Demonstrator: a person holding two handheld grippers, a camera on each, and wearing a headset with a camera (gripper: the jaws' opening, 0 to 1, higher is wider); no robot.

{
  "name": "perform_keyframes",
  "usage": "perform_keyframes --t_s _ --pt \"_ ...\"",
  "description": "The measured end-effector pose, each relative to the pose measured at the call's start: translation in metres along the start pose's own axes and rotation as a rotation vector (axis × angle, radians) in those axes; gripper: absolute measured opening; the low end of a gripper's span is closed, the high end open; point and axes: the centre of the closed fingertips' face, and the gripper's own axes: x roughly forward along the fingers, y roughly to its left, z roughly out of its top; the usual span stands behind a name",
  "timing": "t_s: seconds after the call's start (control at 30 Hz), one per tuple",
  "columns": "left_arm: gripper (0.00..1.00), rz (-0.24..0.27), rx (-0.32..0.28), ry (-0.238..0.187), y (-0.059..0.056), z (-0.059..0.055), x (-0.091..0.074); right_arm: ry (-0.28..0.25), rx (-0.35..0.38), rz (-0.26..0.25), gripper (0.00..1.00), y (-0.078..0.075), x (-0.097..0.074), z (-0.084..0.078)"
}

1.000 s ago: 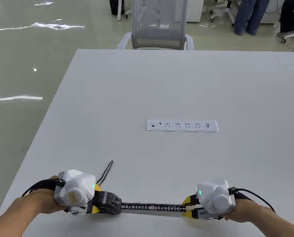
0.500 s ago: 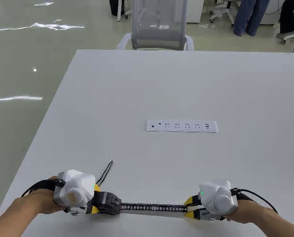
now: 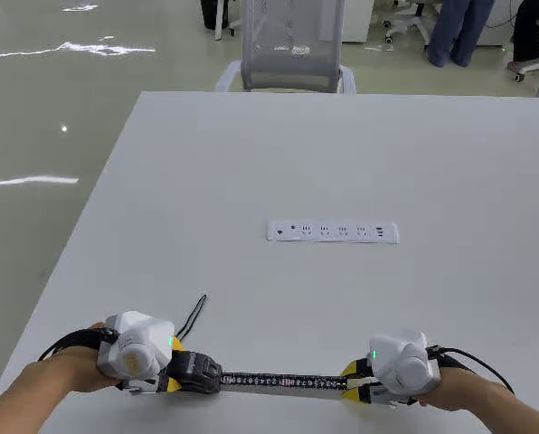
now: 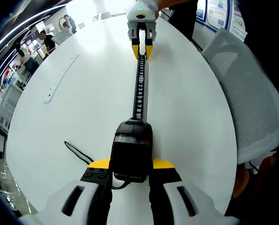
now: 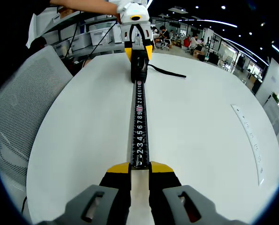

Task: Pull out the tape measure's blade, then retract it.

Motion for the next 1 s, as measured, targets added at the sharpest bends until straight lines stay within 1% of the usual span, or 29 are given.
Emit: perform_keyframes --t_s 0.6,1.0 --pt "0.26 0.001 -0.002 0.001 0.000 0.001 0.000 0.007 0.014 -0.004 0.12 0.002 -0.009 -0.008" --pt "0.26 0.002 -0.002 0.002 0.000 0.001 -0.001 0.017 0.013 -0.001 0.12 0.003 -0.011 -0.012"
